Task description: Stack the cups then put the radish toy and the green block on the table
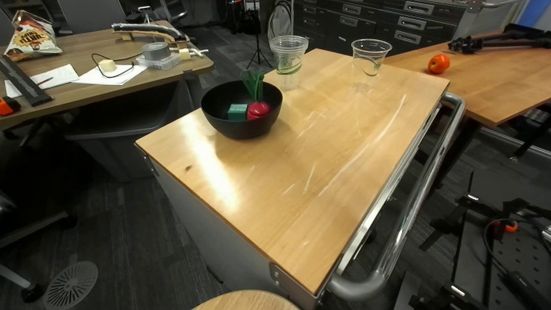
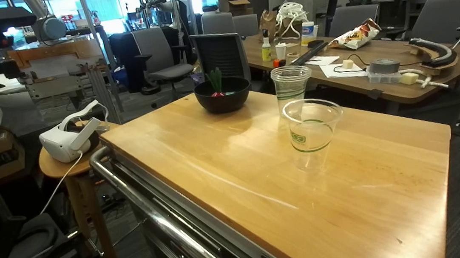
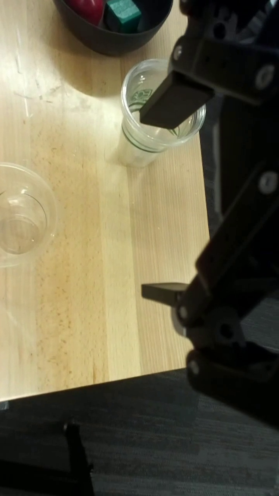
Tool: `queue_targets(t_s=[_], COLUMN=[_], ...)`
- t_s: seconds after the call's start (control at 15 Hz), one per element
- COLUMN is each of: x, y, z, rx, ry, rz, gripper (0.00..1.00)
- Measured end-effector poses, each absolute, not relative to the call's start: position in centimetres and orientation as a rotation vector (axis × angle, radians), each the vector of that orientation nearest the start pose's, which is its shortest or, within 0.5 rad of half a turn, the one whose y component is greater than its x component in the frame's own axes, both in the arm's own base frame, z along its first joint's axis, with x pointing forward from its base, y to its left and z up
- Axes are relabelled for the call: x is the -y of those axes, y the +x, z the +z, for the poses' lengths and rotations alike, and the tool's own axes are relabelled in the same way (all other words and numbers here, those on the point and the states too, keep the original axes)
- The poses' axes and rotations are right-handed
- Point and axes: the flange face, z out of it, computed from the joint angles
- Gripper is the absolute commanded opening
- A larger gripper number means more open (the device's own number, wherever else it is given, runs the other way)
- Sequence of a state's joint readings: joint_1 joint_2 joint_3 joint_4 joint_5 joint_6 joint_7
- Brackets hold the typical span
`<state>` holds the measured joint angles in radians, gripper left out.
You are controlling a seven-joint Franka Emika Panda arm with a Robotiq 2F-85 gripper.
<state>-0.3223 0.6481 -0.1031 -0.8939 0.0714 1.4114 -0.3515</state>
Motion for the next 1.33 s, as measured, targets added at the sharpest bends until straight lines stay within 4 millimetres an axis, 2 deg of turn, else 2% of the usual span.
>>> queue_targets(t_s=[0.2, 0.47, 0.73, 1.13, 1.2, 1.27, 1.33], x=[27.8, 29.2, 29.2, 29.8, 29.7, 29.6, 29.4], y=[65.8, 63.7, 61.0, 55.6, 55.0, 54.5, 54.2], z=[50.9, 49.1, 45.5, 39.2, 38.3, 37.5, 36.7], rx=[-0.113, -0.096, 0.027, 0.088, 0.084, 0.076, 0.064], ry=[-3.138, -3.127, -3.073, -3.009, -3.004, -3.0, -2.995], rz=[0.127, 0.139, 0.226, 0.31, 0.31, 0.3, 0.276], gripper=[1.0, 1.0, 1.0, 1.0, 0.75, 0.74, 0.66])
